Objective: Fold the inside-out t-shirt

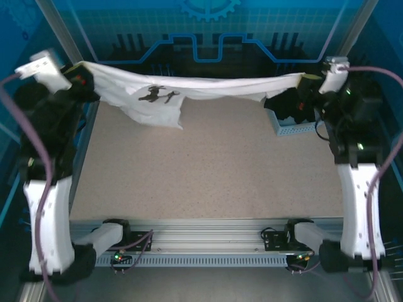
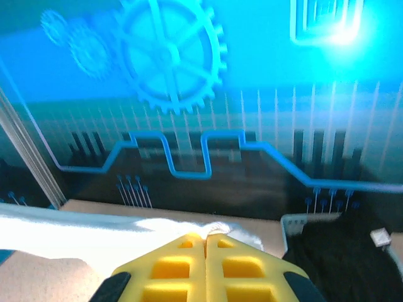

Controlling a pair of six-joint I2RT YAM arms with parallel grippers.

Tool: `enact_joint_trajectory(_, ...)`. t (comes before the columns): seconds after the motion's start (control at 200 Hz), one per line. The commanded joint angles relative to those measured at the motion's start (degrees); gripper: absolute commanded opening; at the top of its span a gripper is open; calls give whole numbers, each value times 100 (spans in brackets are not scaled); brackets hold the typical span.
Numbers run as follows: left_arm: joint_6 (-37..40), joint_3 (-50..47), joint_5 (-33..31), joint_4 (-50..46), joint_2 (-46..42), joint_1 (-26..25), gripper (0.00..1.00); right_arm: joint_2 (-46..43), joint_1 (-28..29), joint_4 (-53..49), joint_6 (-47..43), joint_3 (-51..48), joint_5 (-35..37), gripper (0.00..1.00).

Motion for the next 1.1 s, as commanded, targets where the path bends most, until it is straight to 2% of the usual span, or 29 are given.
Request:
enact_joint_trajectory(0.0,-223,-48,330,306,-598,63,0,-699,60,-208,-151,-33,236,0)
enact_joint_trajectory(0.14,-211,304,451,287,-960,69,0,-1192,65,-395,-162,196,337,0)
enact_joint_trajectory(0.25,-65,582,419,308,-835,65,0,-1293,61,-409,-219,354,497,0)
enact_joint_trajectory(0.445,233,657,279,536,48,69,0,-830,62,-189,-470,363,706,0)
enact_joint_trajectory(0.6,440,222,143,1146,1053,69,0,-90,62,477,-606,-97,715,0)
enact_joint_trajectory(0.76,550,-304,-34,1929,2338,69,0,1177,170,1235,-582,-425,702,0)
enact_joint_trajectory(0.9,514,-179,-77,2389,3931,87,0,2898,406,1803,-546,-141,795,0)
enact_joint_trajectory(0.995,458,494,-64,2403,5315,113,4,4482,549,1800,-411,697,884,0)
enact_joint_trajectory(1.055,376,1357,-6,2026,6276,131,10,5593,610,1462,-273,1749,913,0)
enact_joint_trajectory(1.095,303,2068,92,1609,6901,131,16,6296,634,1096,-216,2455,966,6)
